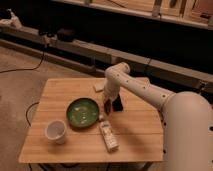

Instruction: Drag the pepper across the table

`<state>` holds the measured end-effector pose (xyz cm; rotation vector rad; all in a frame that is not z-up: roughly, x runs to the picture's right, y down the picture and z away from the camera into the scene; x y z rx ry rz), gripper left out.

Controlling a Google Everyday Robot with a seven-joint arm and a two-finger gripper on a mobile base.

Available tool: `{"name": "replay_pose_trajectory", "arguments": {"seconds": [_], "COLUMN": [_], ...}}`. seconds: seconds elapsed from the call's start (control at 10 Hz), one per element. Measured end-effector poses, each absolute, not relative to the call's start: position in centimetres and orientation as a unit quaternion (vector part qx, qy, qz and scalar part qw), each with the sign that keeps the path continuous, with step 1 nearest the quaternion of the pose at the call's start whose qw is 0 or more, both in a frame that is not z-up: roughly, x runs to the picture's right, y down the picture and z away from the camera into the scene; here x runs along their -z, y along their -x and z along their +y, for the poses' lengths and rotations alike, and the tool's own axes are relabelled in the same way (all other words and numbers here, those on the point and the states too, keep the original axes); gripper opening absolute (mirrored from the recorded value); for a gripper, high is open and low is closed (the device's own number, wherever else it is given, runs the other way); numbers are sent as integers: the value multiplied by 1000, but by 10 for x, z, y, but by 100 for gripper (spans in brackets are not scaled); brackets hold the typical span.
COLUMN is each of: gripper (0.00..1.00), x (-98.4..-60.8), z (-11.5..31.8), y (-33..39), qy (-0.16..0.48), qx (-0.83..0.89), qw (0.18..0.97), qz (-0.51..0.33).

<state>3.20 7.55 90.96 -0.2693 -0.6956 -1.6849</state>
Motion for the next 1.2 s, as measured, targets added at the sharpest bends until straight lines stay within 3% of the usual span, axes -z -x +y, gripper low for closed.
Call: {"name": "replay_pose_trajectory", "arguments": {"seconds": [0.5,1.2], "gripper": [36,36], "x": [-905,-849], "z": [81,161], "y": [-31,-17], "qy": [121,206], "qx": [724,682], "qw": [610,643], "qz": [-299,-282]}}
